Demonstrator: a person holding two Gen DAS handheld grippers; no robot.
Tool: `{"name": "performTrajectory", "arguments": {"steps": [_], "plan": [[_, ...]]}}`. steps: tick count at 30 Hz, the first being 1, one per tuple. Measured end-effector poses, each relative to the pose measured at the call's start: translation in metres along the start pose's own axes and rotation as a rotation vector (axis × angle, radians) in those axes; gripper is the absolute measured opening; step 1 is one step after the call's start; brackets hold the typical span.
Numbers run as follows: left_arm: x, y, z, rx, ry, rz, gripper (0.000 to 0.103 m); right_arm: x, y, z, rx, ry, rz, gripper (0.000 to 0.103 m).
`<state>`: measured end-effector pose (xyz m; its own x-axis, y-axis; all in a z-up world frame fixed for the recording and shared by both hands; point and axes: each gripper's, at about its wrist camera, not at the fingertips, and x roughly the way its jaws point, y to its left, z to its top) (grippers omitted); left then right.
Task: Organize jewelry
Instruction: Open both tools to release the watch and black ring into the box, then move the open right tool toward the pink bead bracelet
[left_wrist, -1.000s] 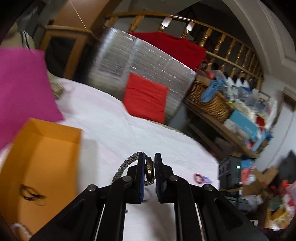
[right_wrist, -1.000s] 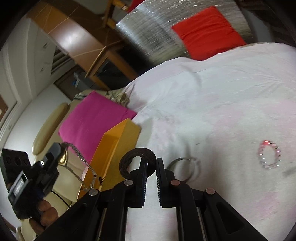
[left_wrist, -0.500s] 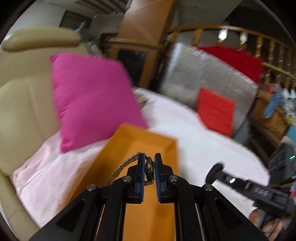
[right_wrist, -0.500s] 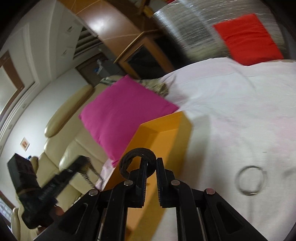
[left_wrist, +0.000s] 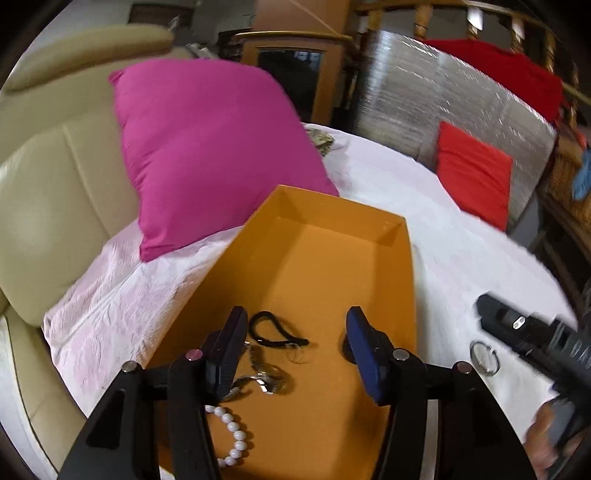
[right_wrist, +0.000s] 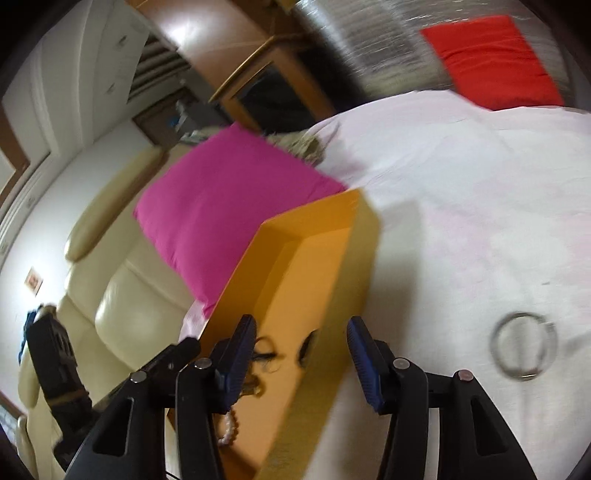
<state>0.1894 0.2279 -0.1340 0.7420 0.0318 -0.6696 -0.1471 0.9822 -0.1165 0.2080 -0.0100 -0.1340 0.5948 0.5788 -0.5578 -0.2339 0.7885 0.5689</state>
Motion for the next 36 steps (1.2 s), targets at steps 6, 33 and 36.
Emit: {"name": "performTrajectory", "arguments": {"steps": [6,33,36], "plan": [[-0.005,-0.066,-0.004,0.176,-0.028,0.015,0.065,-0.034,-0.053,0.006,0.113,-0.015,-0.08,0.057],[0.022,-0.251,-0.044,0.438,0.063,-0.061,0.066,-0.172,-0.212,0.005,0.353,-0.042,-0.31,0.057],[0.027,-0.26,-0.048,0.458,0.081,-0.055,0.066,-0.18,-0.221,0.006,0.374,-0.045,-0.308,0.057]]}}
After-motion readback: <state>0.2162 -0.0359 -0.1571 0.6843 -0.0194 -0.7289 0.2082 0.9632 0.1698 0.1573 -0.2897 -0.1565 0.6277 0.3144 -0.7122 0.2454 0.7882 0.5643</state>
